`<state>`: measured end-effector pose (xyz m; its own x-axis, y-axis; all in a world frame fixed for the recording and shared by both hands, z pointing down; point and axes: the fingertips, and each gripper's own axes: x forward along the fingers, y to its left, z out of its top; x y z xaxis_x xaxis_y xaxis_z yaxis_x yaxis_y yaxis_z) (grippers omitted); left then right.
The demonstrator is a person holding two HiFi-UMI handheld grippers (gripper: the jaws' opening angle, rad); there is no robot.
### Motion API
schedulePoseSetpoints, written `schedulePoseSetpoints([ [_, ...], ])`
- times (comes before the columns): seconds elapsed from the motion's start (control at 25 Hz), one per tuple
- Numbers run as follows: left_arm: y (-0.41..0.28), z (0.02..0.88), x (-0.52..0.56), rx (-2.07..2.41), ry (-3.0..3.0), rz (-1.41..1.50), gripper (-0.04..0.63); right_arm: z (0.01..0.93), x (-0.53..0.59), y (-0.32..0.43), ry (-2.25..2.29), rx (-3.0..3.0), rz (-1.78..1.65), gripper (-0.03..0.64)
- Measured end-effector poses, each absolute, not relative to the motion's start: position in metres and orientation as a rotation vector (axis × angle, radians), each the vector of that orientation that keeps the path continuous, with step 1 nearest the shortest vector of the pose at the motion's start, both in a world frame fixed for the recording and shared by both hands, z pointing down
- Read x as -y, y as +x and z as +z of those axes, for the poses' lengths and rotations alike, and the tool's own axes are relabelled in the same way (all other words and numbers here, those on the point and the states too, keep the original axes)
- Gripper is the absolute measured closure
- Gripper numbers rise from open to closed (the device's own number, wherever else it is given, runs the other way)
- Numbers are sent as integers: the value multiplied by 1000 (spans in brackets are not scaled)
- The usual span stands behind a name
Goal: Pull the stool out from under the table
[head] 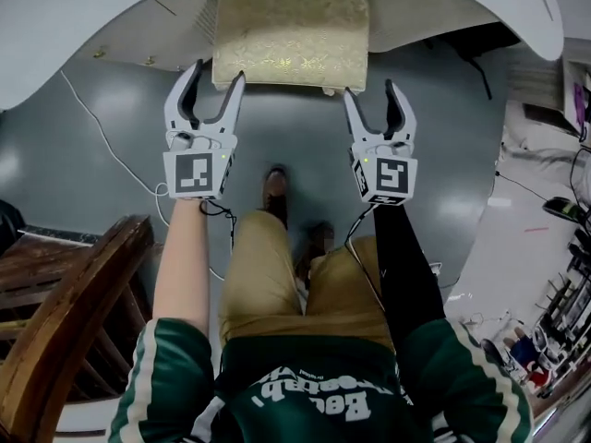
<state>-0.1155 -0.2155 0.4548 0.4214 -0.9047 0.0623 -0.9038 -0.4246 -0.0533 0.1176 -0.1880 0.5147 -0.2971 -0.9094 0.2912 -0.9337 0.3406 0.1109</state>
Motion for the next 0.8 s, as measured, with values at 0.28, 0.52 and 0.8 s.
schedulePoseSetpoints([
  [0.28, -120, 544, 213, -1674, -2617, -203, 333, 611, 184, 132, 1656, 2278, 170, 288],
  [0.52, -137, 628, 208, -1715, -2656, -264, 308, 681, 184, 145, 1652, 2251, 166, 265],
  [0.8, -152, 700, 220, -1751, -2654, -326, 289, 735, 198, 153, 1668, 2276, 149, 255],
])
